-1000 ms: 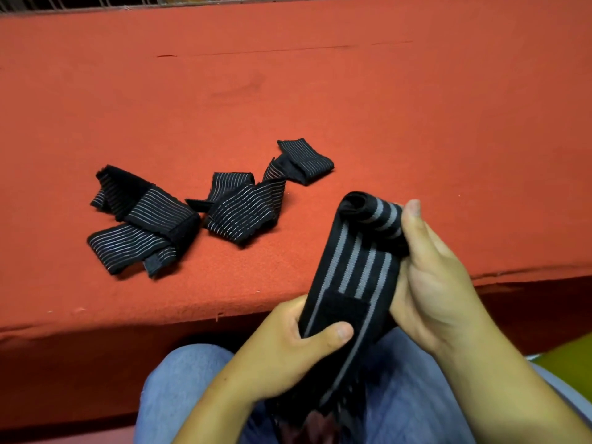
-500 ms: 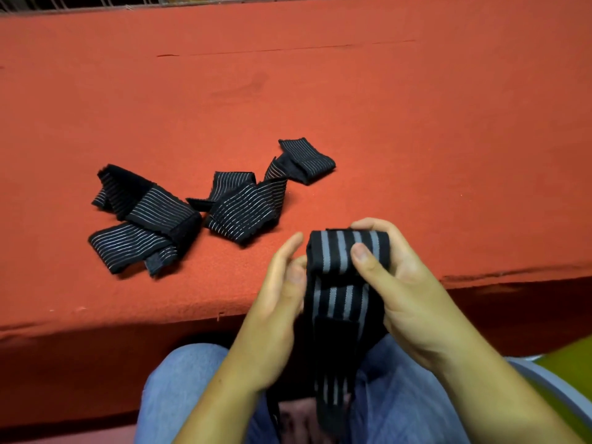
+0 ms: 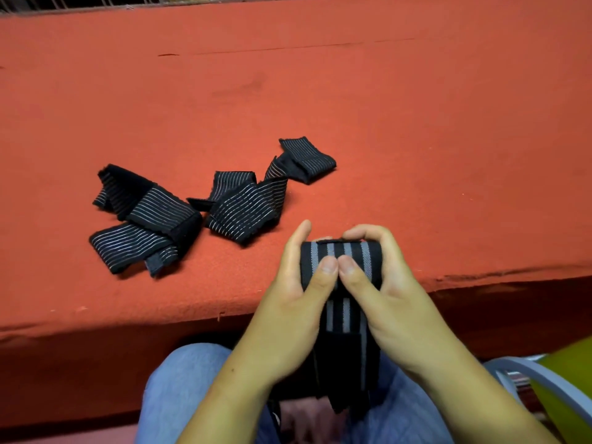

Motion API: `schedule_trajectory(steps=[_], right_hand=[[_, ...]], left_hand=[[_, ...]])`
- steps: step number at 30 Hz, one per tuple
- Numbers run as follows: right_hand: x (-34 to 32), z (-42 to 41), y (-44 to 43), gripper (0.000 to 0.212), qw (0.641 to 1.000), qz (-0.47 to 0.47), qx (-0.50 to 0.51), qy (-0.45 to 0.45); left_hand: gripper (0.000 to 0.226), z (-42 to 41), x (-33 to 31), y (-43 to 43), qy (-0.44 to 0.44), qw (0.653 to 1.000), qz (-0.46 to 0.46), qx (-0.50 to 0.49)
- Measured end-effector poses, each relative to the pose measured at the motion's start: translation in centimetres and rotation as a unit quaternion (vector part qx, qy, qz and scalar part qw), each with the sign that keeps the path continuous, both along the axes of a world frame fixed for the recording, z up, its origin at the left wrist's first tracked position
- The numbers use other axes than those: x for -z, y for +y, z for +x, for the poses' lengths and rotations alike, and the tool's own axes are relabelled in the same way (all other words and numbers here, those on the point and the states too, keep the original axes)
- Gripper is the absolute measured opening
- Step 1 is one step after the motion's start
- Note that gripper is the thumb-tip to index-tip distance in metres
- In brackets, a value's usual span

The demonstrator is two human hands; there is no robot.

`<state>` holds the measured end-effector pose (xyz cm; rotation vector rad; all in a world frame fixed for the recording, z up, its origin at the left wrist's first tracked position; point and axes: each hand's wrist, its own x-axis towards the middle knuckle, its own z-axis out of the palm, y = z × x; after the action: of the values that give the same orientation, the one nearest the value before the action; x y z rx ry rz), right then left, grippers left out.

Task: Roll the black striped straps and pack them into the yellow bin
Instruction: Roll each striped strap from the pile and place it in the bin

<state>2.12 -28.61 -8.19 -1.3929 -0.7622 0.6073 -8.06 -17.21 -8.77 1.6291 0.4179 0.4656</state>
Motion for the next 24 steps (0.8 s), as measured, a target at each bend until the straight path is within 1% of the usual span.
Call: schedule_trajectory(steps=[2, 4, 6, 8, 9, 12, 14, 18, 19, 22, 24], right_hand=[[-0.2, 0.3, -0.3, 0.029, 1.000, -0.003, -0.003, -0.003], [-0.2, 0.5, -0.5, 0.037, 1.000, -0.018, -0.010, -0.001], [0.0, 0.5, -0.5, 0.040, 0.999, -0.037, -0.012, 0.018], [0.5, 0.4, -0.4, 0.035, 0.997, -0.056, -0.020, 0.049], [0.7, 0.3, -0.4, 0.038, 0.996, -0.066, -0.024, 0.063], [1.0, 0.0, -0.3, 0.061, 0.991, -0.063, -0.030, 0.116], [0.9, 0.0, -0.3, 0.069, 0.989, -0.062, -0.021, 0.135], [1.0, 0.2, -0.3, 0.050, 0.990, -0.065, -0.002, 0.122], [1.1, 0.3, -0.3, 0.048, 0.991, -0.063, 0.000, 0.117], [1.3, 0.4, -0.4, 0.046, 0.991, -0.053, -0.002, 0.120], [1.5, 0.5, -0.5, 0.043, 0.992, -0.049, -0.010, 0.119]], left_hand=[[0.055, -0.5, -0.1, 0.6, 0.007, 1.000, -0.006, 0.022], [0.041, -0.7, -0.2, 1.1, -0.002, 1.000, 0.001, 0.019], [0.036, -0.9, -0.2, 1.4, -0.019, 1.000, 0.009, 0.007], [0.036, -1.0, -0.1, 1.6, -0.031, 0.999, 0.018, -0.011], [0.037, -1.0, -0.1, 1.5, -0.035, 0.999, 0.023, -0.017], [0.043, -1.2, 0.1, 1.4, -0.052, 0.998, 0.036, -0.020], [0.045, -1.3, 0.5, 1.4, -0.054, 0.996, 0.063, -0.019], [0.048, -1.5, 1.0, 1.2, -0.054, 0.996, 0.076, -0.006], [0.048, -1.6, 1.0, 1.3, -0.051, 0.996, 0.072, 0.001], [0.048, -1.9, 0.7, 1.2, -0.029, 0.998, 0.021, 0.044], [0.048, -1.7, 0.7, 1.2, -0.013, 0.998, -0.037, 0.058]])
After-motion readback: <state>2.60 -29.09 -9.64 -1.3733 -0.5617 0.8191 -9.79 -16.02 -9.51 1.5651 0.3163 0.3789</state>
